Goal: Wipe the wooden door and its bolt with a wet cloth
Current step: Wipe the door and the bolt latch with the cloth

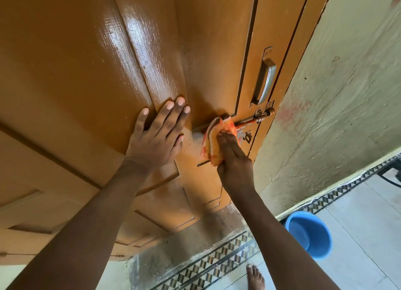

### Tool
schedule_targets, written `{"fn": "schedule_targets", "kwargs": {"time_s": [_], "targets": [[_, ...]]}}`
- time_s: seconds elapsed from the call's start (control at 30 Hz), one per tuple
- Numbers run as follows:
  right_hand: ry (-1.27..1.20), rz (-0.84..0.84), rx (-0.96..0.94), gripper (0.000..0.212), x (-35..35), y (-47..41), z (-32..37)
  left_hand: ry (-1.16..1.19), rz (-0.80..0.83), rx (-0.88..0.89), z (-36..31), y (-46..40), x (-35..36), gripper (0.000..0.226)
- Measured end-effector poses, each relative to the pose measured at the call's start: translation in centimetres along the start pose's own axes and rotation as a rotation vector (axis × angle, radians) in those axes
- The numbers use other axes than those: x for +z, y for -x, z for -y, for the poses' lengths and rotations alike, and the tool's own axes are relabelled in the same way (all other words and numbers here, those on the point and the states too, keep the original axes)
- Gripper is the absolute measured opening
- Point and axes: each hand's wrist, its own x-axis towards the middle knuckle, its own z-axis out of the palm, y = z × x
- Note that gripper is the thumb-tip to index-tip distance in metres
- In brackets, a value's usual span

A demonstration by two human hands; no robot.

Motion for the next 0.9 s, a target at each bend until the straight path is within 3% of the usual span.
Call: {"fn": "schedule_targets", "kwargs": {"time_s": [0.1,0.17,0.3,0.47,0.63,0.73,0.9], "targets": [[-0.024,0.045,-0.035,0.062,0.4,0.8,1.0,0.004,0.003,-0.001,0.1,0.0,0.0,0.074],[-0.028,0.039,-0.105,0.056,0.3,0.7,1.1,-0.011,0.004,0.001,0.1,0.0,0.0,0.074],[-0.071,-0.048,0.024,0.053,0.3,0.5,1.2,0.002,0.003,-0.004,0.0,0.0,-0.1,0.074],[-0.190,0.007,-0.026,0.047,-0.6,1.1,1.6,0.029,0.025,-0.016,-0.1,-0.2,-0.5,0.073],[-0.498,-0.105,0.525,0.037,-3.8,1.4,1.4,0.262,0.072,-0.196,-3.1,-0.7,-2.6,0.055],[-0.622,-0.187,0.795,0.033,-5.2,1.5,0.5,0.375,0.122,-0.176,-5.4,-1.6,-3.3,0.044],[-0.723,-0.284,0.990,0.035,-6.7,0.7,-1.3,0.475,0.275,-0.252,-8.6,-3.1,-3.1,0.031]]}}
